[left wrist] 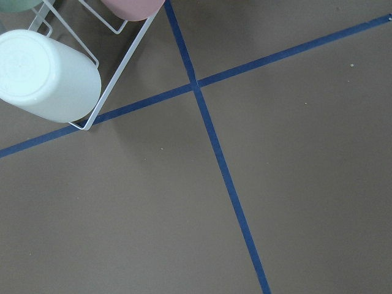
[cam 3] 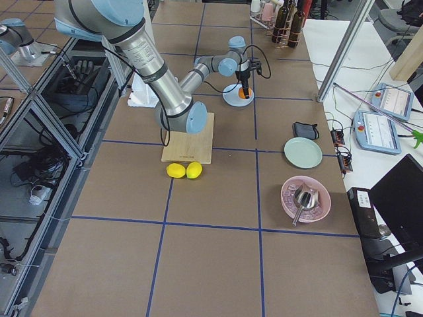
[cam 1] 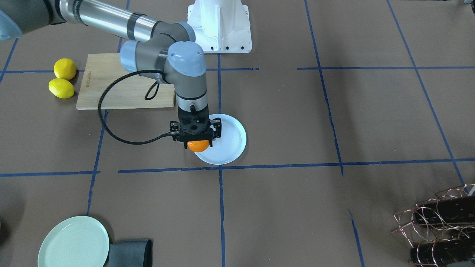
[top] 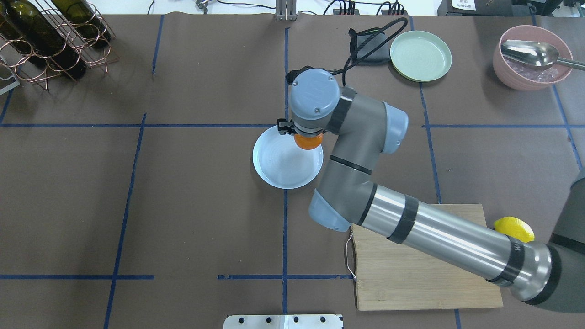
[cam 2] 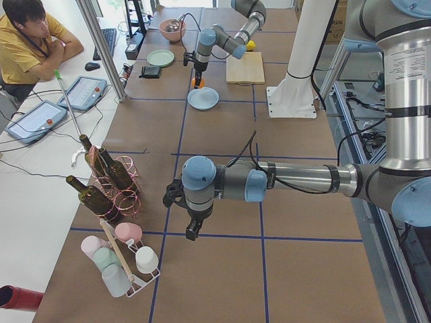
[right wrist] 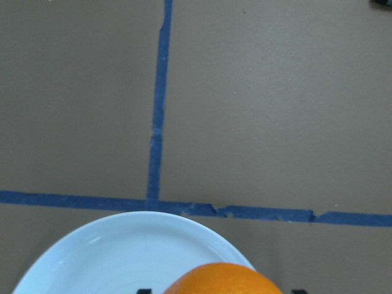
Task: Pick orange to plate
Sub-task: 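Carry the orange with the right gripper over the light blue plate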
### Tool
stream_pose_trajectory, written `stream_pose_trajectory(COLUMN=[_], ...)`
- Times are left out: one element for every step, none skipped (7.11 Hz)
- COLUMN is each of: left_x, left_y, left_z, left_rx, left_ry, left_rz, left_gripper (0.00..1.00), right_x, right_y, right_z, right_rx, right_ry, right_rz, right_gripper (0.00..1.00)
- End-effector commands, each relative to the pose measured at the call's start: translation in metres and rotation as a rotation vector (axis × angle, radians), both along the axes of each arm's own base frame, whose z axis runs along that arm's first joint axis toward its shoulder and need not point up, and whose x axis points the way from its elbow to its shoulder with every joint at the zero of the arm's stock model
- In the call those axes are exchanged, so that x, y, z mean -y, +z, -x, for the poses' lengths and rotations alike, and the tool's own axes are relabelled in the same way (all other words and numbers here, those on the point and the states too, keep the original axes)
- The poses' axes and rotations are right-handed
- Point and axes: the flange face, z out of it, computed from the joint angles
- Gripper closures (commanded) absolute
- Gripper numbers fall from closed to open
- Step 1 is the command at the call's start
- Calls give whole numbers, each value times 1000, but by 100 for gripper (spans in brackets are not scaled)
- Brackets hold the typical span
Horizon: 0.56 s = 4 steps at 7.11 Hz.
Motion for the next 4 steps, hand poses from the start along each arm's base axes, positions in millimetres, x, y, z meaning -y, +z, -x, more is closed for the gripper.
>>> stream_pose_trajectory(left_x=[1,0,0,-1], left_y=[-2,0,0,0], left_z=[0,0,0,0], left_rx=[-1,-1,-1,-1], left_ry=[1,1,1,1], left_rz=[-4,0,-1,2], left_gripper=[0,0,0,0], right_x=[-19,-27,-33,-38], right_y=[-6,-5,-1,-2], right_z=[42,49,54,58], right_rx=[-43,-43,-49,-45], right_ry=[19,15,7,5], right_rz=[-12,-9,-7,-6], right_gripper=[81,81,77,69])
